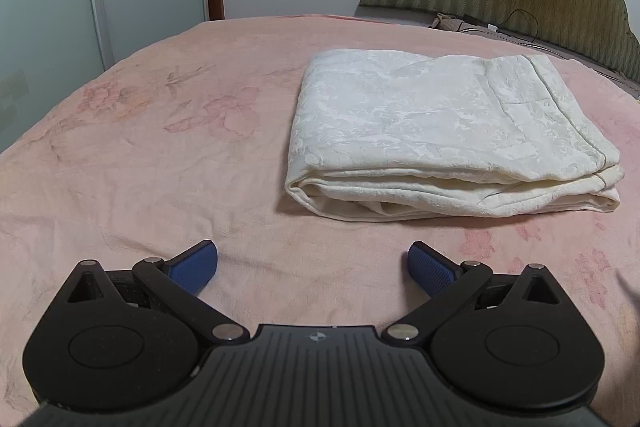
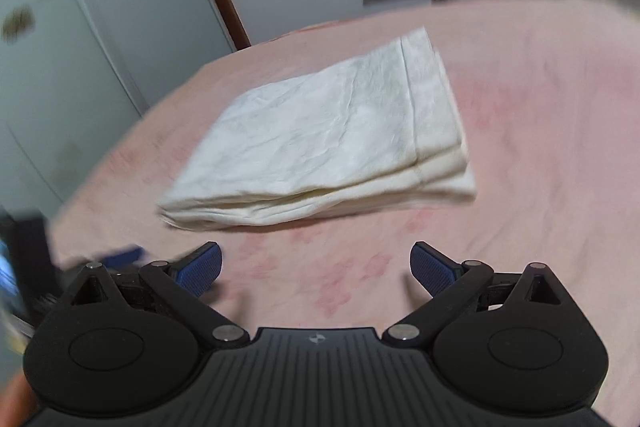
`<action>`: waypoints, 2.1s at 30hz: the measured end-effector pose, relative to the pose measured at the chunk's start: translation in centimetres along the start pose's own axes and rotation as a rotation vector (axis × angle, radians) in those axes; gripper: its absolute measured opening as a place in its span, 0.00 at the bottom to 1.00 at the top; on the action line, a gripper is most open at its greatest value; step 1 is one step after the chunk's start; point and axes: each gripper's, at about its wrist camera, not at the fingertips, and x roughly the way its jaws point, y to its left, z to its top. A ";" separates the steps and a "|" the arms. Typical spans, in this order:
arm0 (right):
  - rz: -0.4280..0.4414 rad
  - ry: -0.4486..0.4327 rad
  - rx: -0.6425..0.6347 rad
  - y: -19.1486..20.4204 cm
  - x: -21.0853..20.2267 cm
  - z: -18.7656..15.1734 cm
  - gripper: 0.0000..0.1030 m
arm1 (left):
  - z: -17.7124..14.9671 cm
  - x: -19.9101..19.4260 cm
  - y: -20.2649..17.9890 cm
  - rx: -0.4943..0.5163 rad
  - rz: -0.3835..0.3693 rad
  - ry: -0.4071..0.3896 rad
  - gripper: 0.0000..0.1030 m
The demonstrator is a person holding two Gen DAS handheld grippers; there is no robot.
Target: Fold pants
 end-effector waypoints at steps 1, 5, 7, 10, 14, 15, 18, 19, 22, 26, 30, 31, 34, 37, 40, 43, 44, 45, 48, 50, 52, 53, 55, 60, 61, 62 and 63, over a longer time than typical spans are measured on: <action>0.048 0.006 0.043 0.0 -0.3 0.2 0.99 | 0.0 0.0 0.0 0.000 0.000 0.000 1.00; 0.202 0.016 0.103 1.5 -0.9 0.7 0.99 | 0.0 0.0 0.0 0.000 0.000 0.000 1.00; 0.181 -0.018 0.031 2.6 -0.8 0.8 0.99 | 0.0 0.0 0.0 0.000 0.000 0.000 1.00; -0.018 -0.100 -0.103 3.3 -0.2 0.4 0.99 | 0.0 0.0 0.0 0.000 0.000 0.000 1.00; -0.264 -0.138 -0.271 2.9 2.7 -0.9 0.99 | 0.0 0.0 0.0 0.000 0.000 0.000 1.00; -0.285 -0.118 -0.285 2.6 3.6 -1.1 0.99 | 0.0 0.0 0.0 0.000 0.000 0.000 1.00; -0.321 -0.070 -0.288 1.4 5.5 -1.6 0.99 | 0.0 0.0 0.0 0.000 -0.001 0.000 1.00; -0.328 -0.060 -0.281 1.1 6.0 -1.8 0.99 | 0.0 0.0 0.0 0.000 -0.001 0.000 1.00; -0.328 -0.066 -0.278 0.8 6.0 -2.0 0.99 | 0.0 0.0 0.0 0.001 0.000 0.000 1.00; -0.336 -0.066 -0.289 0.8 5.8 -2.4 1.00 | 0.0 0.0 0.0 0.001 -0.001 0.000 1.00; -0.337 -0.062 -0.288 0.7 5.9 -2.5 1.00 | 0.0 0.0 0.0 0.001 -0.001 -0.001 1.00; -0.338 -0.063 -0.289 0.8 5.9 -2.6 1.00 | 0.0 0.0 0.0 0.003 0.001 -0.001 1.00; -0.338 -0.063 -0.288 0.7 6.0 -2.5 1.00 | 0.0 0.1 0.0 0.001 -0.001 0.000 1.00; -0.345 -0.060 -0.293 0.8 6.2 -2.3 1.00 | 0.0 0.1 -0.1 -0.004 0.003 0.000 1.00; -0.344 -0.061 -0.293 0.9 6.2 -2.3 1.00 | 0.0 -0.1 -0.4 -0.008 0.016 0.001 1.00; -0.349 -0.059 -0.299 0.8 6.2 -2.3 1.00 | 0.0 -0.2 -0.6 -0.018 0.032 0.001 1.00; -0.348 -0.059 -0.298 0.8 6.2 -2.3 1.00 | 0.0 -0.2 -0.6 -0.021 0.037 0.001 1.00; -0.348 -0.059 -0.298 0.9 6.2 -2.4 1.00 | -0.1 -0.3 -0.7 -0.022 0.041 0.000 1.00; -0.349 -0.060 -0.299 0.9 6.2 -2.4 1.00 | -0.1 -0.3 -0.7 -0.026 0.038 0.000 1.00; -0.349 -0.060 -0.299 0.9 6.2 -2.4 1.00 | -0.2 -0.4 -0.7 -0.028 0.037 0.000 1.00; -0.349 -0.060 -0.299 0.9 6.2 -2.4 1.00 | -0.2 -0.4 -0.6 -0.028 0.037 0.000 1.00; -0.349 -0.060 -0.299 0.9 6.2 -2.4 1.00 | -0.2 -0.4 -0.6 -0.030 0.035 0.000 1.00; -0.349 -0.060 -0.299 0.9 6.2 -2.4 1.00 | -0.1 -0.4 -0.6 -0.031 0.033 0.000 1.00; -0.348 -0.061 -0.297 0.9 6.2 -2.4 1.00 | -0.1 -0.4 -0.5 -0.033 0.031 0.000 1.00; -0.348 -0.061 -0.297 0.9 6.2 -2.4 1.00 | -0.1 -0.3 -0.5 -0.034 0.031 0.000 1.00; -0.348 -0.061 -0.298 0.9 6.2 -2.4 1.00 | -0.1 -0.4 -0.5 -0.034 0.030 -0.001 1.00; -0.348 -0.061 -0.298 0.9 6.2 -2.4 1.00 | -0.1 -0.3 -0.5 -0.034 0.031 -0.001 1.00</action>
